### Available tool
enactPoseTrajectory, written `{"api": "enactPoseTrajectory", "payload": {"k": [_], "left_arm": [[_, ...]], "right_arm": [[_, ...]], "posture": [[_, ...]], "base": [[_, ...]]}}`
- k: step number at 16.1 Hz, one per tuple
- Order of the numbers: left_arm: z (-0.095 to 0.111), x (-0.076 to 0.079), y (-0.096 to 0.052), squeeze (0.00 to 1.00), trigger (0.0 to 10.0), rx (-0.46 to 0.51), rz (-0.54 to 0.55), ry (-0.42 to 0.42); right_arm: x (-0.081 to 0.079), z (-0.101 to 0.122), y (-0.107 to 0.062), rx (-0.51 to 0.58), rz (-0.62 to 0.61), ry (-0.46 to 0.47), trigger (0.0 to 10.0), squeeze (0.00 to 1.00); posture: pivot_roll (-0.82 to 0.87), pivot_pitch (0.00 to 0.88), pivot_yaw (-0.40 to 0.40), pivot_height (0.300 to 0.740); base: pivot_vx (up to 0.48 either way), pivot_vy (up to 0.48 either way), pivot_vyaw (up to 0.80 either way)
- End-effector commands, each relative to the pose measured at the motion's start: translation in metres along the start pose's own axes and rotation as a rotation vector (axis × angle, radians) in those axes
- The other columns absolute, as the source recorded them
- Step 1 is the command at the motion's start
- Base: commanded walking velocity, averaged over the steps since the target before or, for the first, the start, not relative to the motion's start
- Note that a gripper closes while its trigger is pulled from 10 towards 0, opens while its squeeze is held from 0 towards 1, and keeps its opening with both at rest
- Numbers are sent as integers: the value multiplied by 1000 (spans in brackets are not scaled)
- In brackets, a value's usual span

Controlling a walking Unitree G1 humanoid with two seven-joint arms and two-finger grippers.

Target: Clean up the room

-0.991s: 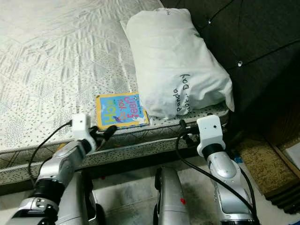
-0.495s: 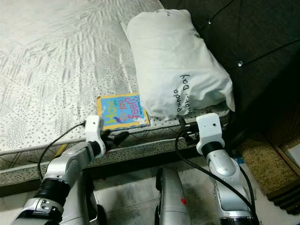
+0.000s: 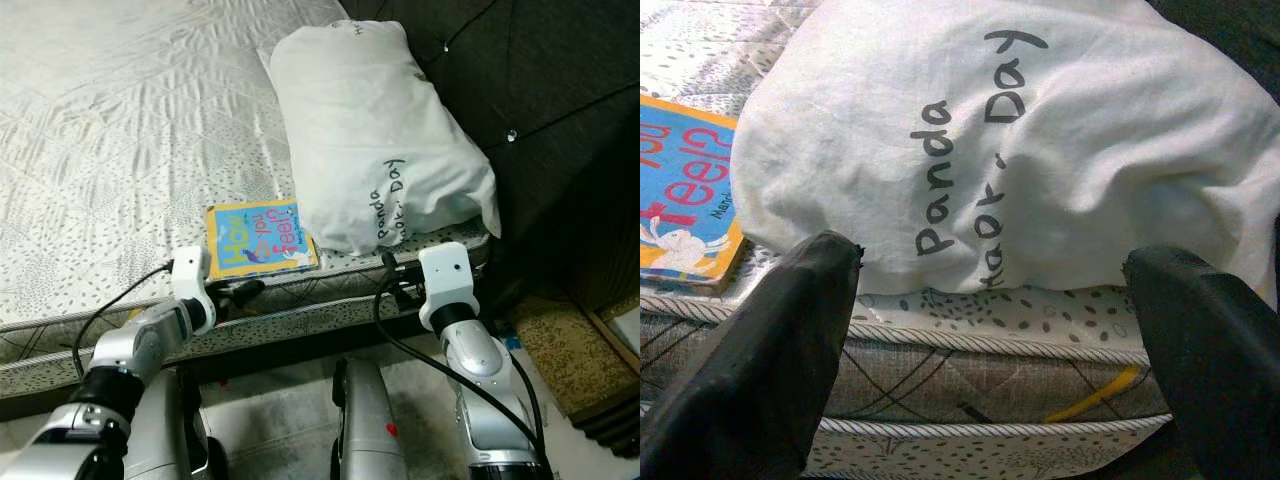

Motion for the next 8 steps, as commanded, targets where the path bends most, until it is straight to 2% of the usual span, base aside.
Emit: {"api": "enactPoseTrajectory", "payload": {"k": [1, 5, 8], "left_arm": [[-3, -7, 0, 0, 10000, -11, 24, -7], [-3, -8, 2, 0, 10000, -17, 24, -28], [2, -12, 4, 0, 10000, -9, 45, -5]], "right_arm": [[3, -2, -1, -2, -9, -6, 10000, 0], [4, -2, -1, -2, -12, -10, 10000, 0], [3, -1, 0, -1, -9, -9, 10000, 0]], "posture": [[-184, 118, -8, 550], [-187, 115, -10, 550], [-189, 113, -12, 550]], "base": [[0, 0, 0], [0, 0, 0], [0, 0, 0]]}}
Point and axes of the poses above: a point about 5 cm out from each wrist's last joint towards the gripper, its own y axis pointing out of the wrist towards the gripper, its own z axis along the axis of the wrist's last joint, x = y × z, the point moved 1 cm from there along y, pointing out of the wrist towards the gripper, and after that the axes turned 11 degrees about -y, right-handed, at the moved point
